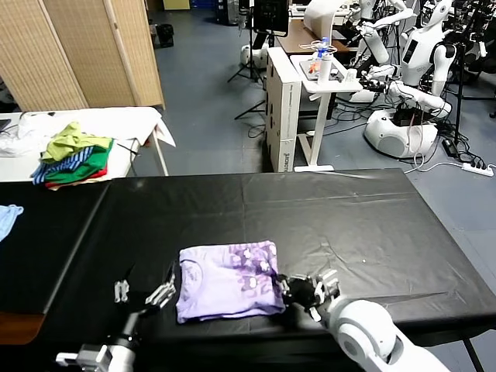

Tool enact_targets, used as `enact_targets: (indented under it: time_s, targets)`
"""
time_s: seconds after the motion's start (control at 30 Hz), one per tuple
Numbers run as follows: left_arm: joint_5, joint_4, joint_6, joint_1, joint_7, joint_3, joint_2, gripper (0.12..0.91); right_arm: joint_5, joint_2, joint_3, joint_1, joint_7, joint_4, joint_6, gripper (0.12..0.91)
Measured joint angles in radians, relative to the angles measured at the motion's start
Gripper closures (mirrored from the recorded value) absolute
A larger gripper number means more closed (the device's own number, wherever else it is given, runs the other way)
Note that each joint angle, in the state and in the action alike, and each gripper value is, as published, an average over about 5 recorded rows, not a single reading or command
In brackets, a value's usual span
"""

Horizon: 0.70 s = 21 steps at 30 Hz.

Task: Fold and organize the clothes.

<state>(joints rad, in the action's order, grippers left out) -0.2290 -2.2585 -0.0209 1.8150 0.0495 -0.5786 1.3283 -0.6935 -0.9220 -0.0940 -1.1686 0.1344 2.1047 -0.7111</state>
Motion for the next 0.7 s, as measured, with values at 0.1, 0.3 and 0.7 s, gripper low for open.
enact_targets:
  time_s: [0.1, 0.3, 0.7]
  targets:
    - [-0.004, -0.005, 0.000, 0.019, 0.001, 0.000, -0.003, 0.123, 0.006, 0.023, -0.023, -0.022, 0.024, 0.027, -0.020, 0.704]
    - [-0.023, -0.045, -0.043, 0.078, 0.036, 0.003, -0.005, 0.123, -0.005, 0.075, -0.097, -0.095, 0.046, 0.116, -0.018, 0.308]
    - [-0.028, -0.128, -0.081, 0.202, 0.054, 0.009, 0.016, 0.123, 0.063, 0.095, -0.335, -0.429, 0.043, 0.232, 0.294, 0.119]
